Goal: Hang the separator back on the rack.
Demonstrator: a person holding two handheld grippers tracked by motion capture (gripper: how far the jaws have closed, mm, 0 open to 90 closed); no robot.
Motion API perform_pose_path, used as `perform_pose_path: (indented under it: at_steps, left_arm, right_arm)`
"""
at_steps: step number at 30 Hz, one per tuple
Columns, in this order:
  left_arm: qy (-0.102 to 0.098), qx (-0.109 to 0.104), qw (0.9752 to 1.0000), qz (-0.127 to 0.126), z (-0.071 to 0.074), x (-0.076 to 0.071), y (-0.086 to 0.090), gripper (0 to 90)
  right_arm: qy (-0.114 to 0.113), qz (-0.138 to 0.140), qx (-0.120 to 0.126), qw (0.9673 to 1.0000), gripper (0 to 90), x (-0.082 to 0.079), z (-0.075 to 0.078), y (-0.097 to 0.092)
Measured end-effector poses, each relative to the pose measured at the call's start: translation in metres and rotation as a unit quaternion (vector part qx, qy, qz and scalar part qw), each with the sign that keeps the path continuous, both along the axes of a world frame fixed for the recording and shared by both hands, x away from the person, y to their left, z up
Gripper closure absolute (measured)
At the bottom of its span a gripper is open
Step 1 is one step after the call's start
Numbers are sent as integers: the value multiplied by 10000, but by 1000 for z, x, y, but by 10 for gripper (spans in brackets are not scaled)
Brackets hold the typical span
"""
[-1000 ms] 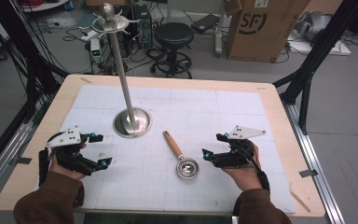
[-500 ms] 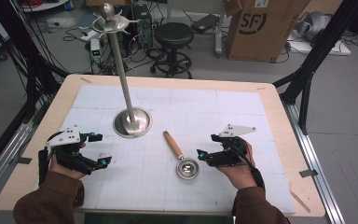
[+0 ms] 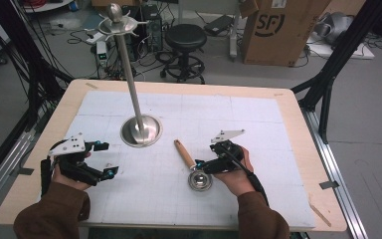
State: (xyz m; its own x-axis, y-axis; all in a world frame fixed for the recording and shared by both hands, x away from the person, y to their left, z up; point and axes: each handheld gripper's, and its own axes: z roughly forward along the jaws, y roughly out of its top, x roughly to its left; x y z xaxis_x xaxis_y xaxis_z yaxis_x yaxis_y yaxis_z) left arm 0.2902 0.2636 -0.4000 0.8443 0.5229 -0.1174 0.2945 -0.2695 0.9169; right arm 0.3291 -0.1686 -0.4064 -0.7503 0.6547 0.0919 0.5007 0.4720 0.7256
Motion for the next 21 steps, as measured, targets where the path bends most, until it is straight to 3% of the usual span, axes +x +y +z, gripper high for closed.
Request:
perform_pose_path:
  at_steps: [7, 13, 21]
  left_arm:
    - [-3, 37, 10000, 0, 0, 0, -1, 45]
    - [-8, 16, 10000, 18, 0, -1, 0, 45]
    - [2, 26, 10000, 13, 0, 0, 0, 45]
  right_arm:
    - [204, 51, -309, 9993, 205, 6, -2, 21]
    - [203, 91, -680, 9974, 245, 8, -8, 38]
    - [222, 96, -1084, 9938, 373, 8, -16, 50]
